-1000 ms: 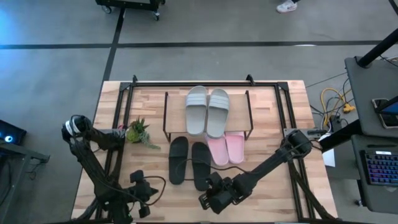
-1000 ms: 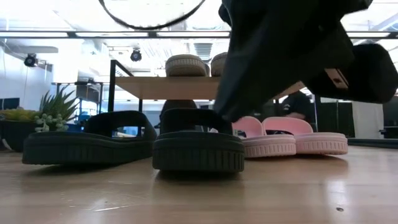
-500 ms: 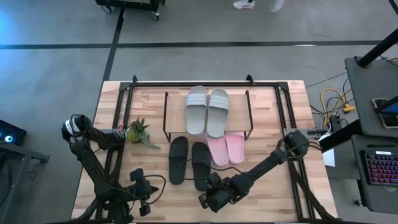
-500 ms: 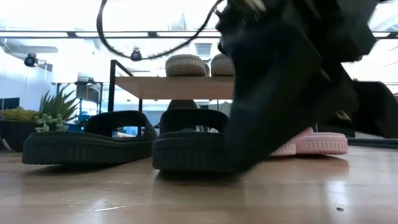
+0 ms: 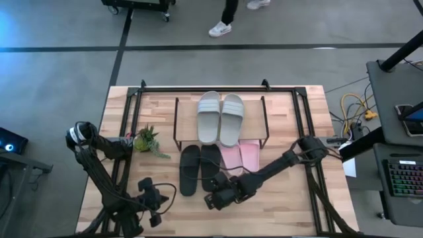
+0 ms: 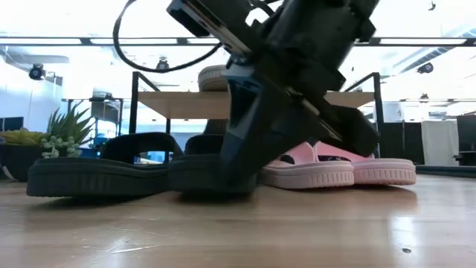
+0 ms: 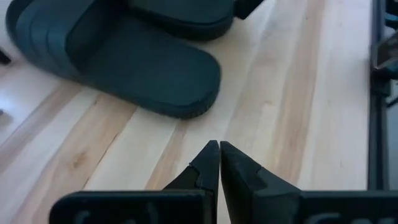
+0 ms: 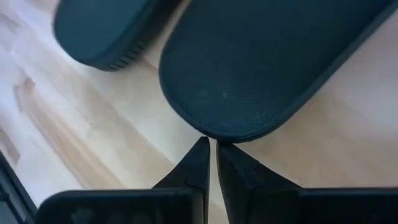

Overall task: Pick and place slides into the shelf
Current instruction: Move the black slides under the shelf

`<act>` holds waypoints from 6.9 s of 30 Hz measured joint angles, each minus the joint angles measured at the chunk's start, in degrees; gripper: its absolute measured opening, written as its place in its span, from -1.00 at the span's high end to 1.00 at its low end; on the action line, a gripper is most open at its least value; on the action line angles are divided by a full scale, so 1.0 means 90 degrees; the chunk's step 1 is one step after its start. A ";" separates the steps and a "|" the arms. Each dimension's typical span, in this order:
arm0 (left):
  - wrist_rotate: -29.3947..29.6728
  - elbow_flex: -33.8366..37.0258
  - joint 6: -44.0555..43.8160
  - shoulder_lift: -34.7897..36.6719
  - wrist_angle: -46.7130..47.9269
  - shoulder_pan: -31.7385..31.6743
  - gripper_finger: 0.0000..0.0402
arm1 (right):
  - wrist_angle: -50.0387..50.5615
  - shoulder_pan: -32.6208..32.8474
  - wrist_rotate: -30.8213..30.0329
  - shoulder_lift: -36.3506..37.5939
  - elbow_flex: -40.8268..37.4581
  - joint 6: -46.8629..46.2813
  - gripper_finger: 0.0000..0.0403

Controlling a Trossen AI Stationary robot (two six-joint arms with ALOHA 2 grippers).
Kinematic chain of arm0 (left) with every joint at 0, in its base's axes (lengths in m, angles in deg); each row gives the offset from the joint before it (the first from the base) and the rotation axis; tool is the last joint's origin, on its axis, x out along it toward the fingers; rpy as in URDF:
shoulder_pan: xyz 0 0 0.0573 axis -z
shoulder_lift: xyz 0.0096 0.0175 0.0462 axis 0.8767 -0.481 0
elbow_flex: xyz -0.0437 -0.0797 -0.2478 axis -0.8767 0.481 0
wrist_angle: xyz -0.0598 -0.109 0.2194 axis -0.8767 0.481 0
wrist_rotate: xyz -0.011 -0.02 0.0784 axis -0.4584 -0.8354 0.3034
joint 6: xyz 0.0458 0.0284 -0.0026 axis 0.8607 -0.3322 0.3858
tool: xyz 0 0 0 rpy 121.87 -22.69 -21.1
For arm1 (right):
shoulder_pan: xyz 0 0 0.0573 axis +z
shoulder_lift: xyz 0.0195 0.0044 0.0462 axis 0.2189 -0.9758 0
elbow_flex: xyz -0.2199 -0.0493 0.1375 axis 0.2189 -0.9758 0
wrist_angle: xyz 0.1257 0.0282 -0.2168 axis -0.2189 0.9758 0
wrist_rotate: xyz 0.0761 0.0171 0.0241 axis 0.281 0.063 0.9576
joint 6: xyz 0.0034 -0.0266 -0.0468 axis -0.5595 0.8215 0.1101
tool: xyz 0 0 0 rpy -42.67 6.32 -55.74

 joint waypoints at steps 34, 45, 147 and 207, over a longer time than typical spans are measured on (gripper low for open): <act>-0.0075 0.1532 0.0856 -0.0586 -0.4154 -0.0956 1.00 | 0.0039 -0.0050 0.0062 0.0078 0.0095 0.0266 0.89; -0.0092 0.1726 0.1539 -0.0593 -0.4216 -0.1728 1.00 | 0.0060 -0.0102 -0.0080 0.0092 0.0095 0.0430 0.89; 0.0013 0.1541 0.1755 -0.1253 -0.4528 -0.2913 1.00 | 0.6267 0.1494 -0.2077 0.0180 0.2927 -0.2536 0.89; -0.0317 0.0857 0.1934 0.0627 -0.2652 -0.1253 1.00 | -0.0515 -0.0301 -0.0825 0.0172 -0.0328 0.0942 0.89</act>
